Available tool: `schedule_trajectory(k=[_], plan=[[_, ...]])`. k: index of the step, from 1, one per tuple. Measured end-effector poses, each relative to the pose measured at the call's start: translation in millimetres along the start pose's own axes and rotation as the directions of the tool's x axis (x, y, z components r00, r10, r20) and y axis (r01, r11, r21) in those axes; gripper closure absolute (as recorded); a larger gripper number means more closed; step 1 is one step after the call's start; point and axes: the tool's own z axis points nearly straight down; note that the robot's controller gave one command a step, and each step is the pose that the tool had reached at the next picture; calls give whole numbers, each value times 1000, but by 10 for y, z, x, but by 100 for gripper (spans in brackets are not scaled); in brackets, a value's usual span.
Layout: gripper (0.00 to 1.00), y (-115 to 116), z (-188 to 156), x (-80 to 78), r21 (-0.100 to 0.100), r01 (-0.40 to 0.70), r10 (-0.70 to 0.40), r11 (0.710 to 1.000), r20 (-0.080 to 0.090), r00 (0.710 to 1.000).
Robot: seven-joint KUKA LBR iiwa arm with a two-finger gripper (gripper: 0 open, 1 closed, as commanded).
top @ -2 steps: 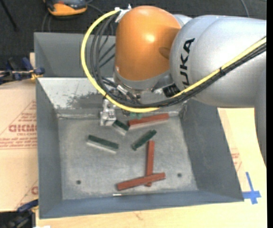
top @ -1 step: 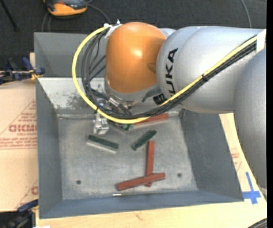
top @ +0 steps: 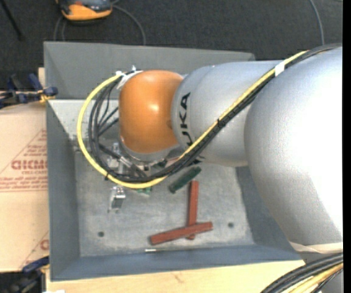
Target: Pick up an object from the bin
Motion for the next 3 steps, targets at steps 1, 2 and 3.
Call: schedule_trajectory(k=[1,2,3], plan=[[0,-1,-4,-4,-1,-1,1,1000,1,1000],[100,-337,724,397,-5,23,-23,1000,0,1000],[100,-337,724,396,-5,21,-21,1000,0,1000]])
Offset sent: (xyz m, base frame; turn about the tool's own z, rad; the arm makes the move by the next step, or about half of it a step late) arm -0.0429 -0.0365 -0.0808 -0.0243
